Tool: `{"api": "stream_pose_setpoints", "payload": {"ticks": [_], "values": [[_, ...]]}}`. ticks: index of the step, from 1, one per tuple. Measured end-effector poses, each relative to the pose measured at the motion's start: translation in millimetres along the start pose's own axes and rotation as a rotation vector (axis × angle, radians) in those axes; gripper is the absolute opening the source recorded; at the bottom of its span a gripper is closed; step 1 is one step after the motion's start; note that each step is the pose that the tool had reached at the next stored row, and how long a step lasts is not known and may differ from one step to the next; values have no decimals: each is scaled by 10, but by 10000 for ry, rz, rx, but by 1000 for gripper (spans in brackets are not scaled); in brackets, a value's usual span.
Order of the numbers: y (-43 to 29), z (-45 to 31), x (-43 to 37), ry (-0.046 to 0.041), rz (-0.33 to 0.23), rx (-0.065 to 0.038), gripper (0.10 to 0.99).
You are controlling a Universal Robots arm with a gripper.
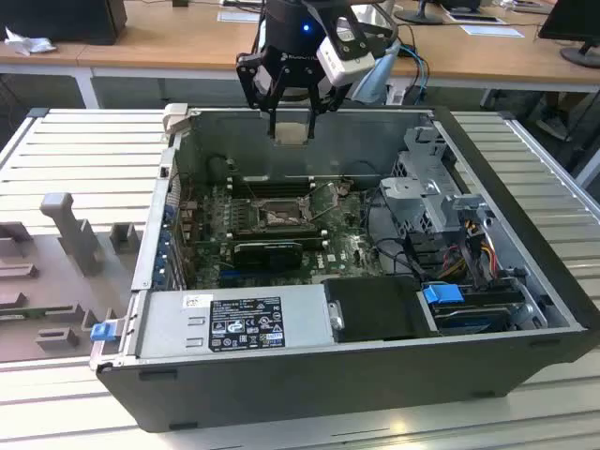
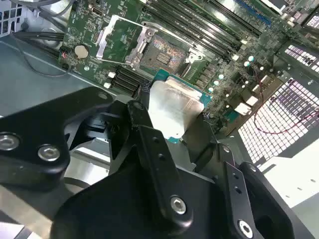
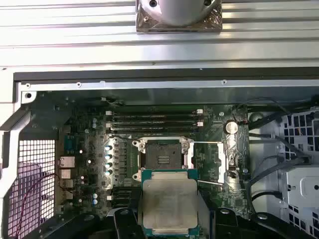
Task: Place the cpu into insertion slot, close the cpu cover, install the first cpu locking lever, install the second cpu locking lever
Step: 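Place the cpu into insertion slot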
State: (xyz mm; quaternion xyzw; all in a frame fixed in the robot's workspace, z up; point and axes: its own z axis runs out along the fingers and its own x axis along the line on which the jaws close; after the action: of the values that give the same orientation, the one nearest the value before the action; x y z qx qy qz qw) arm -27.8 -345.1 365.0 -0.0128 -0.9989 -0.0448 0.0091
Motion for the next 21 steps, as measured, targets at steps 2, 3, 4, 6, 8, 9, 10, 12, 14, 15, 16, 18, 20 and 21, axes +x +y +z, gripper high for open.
{"api": "stream_pose_setpoints", "payload": {"ticks": [2,3,4,6,8,9,10,12,14,15,16,18,20,21], "values": [[0,1,0,-15,174,-2,533],[0,2,0,-26,285,-5,533],[0,2,0,-31,346,-7,533],[-1,7,0,-35,393,-8,533],[-1,16,0,-36,401,-6,533],[-2,19,0,-36,401,-7,533],[-2,24,0,-36,401,-8,533],[-4,38,-1,-36,402,-7,533],[-5,45,-1,-42,466,-9,533],[-5,46,-1,-49,553,-8,533],[-5,47,-1,-54,611,-11,533],[-5,47,-2,-62,695,-13,533],[-5,48,-2,-80,897,-17,533],[-5,48,-3,-85,948,-18,533]]}}
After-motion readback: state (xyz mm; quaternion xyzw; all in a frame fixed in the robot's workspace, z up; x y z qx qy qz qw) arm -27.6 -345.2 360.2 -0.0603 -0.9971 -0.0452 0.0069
